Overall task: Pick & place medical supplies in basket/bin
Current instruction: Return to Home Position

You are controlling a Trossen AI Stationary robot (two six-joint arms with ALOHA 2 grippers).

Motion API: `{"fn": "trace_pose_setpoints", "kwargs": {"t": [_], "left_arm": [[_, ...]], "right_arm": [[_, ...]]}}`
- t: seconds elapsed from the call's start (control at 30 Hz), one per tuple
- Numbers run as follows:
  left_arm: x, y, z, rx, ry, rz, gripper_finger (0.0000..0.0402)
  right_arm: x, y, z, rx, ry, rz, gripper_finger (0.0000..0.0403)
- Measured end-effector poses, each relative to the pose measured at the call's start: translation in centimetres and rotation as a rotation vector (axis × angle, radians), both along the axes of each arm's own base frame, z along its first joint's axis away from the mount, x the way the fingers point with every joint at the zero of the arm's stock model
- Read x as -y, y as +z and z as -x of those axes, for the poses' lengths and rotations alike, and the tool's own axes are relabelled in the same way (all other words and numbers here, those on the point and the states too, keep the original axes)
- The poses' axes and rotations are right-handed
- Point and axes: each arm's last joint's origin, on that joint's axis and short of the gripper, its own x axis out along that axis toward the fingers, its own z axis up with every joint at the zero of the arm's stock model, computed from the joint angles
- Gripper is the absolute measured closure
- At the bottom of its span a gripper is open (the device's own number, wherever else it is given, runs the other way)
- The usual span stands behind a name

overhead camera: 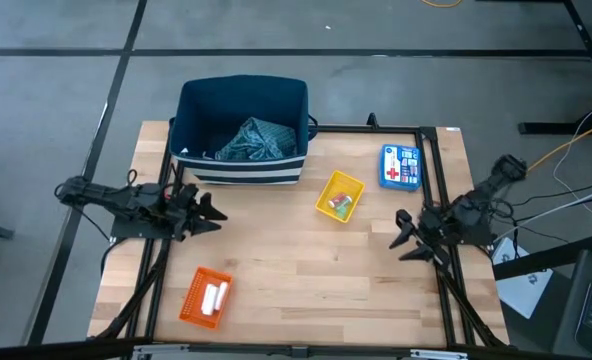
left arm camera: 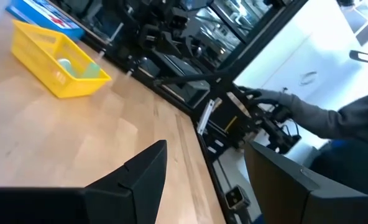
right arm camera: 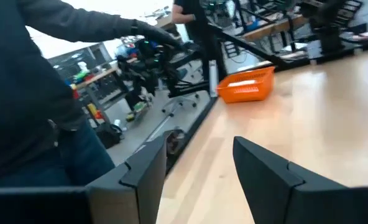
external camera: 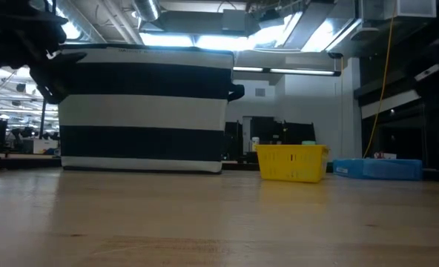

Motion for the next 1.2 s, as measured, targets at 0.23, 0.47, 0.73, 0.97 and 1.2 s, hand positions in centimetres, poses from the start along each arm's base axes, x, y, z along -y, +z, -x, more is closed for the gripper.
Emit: {"fn": "trace_pose_setpoints", "kwargs": {"t": [0.23,0.47,0.73,0.97,1.2], "left_arm": [[-0.3,0.0,-0.1,0.001,0.029,0.0,0.0185],[-0.3,0.0,-0.1,0.003,0.029,0.001,0.0187],[-0.3,0.0,0.0,0.003,0.028,0.001,0.0183],[-0.3,0.0,0.0,0.003,0.028,0.001,0.0184],[-0.3,0.0,-0.1,0.001,0.028,0.001,0.0182]], "right_arm": [[2.8,0.1,-1.2,0.015,-0.188,-0.005,0.0214],[5.2,0.1,-1.7,0.019,-0.452,-0.003,0.0214],[5.8,0.1,-1.7,0.02,-0.52,-0.001,0.0214],[5.8,0.1,-1.7,0.02,-0.519,-0.002,0.0214],[5.8,0.1,-1.7,0.02,-0.519,-0.002,0.0214]]}}
